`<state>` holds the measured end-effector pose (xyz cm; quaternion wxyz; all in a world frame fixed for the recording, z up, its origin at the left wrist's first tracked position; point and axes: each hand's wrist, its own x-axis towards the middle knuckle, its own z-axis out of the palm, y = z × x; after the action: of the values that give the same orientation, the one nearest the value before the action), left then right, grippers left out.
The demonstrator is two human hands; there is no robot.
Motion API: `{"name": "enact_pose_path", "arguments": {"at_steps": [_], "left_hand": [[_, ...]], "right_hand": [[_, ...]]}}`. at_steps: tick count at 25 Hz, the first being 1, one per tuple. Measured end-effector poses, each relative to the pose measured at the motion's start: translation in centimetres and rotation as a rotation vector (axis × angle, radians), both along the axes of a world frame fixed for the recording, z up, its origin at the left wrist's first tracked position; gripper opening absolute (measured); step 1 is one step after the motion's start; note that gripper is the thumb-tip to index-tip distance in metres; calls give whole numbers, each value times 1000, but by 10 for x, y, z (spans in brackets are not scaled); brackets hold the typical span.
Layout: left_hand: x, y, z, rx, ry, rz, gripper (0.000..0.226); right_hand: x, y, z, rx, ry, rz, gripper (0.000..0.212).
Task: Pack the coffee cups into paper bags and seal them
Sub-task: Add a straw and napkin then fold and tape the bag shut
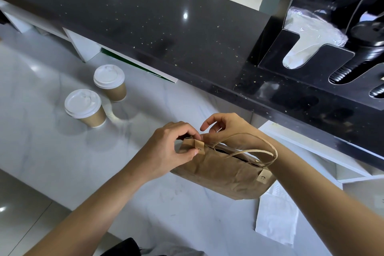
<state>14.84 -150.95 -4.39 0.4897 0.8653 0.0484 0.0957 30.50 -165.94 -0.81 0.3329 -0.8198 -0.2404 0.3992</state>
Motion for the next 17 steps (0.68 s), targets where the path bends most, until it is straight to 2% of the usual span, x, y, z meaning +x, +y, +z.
{"name": "enact_pose_path", "arguments": {"at_steps": [2,6,9,12,17], "left_hand": [[-1,0,1,7,29,-23,19],[2,0,-1,10,-39,-29,10],[4,0,-6,107,-104,-14,12],[4,-3,-10,211,-183,7,16],[3,-5,-10,197,-218,23,14]], "right_hand": [[1,-3,-2,3,-4,-10,24],[2,-12,2,44,-38,-36,16],[3,-27,5,131,-64,-158,8],[2,-52,6,233,-94,-294,10],[-13,-94,-3,310,-208,-446,10]]}}
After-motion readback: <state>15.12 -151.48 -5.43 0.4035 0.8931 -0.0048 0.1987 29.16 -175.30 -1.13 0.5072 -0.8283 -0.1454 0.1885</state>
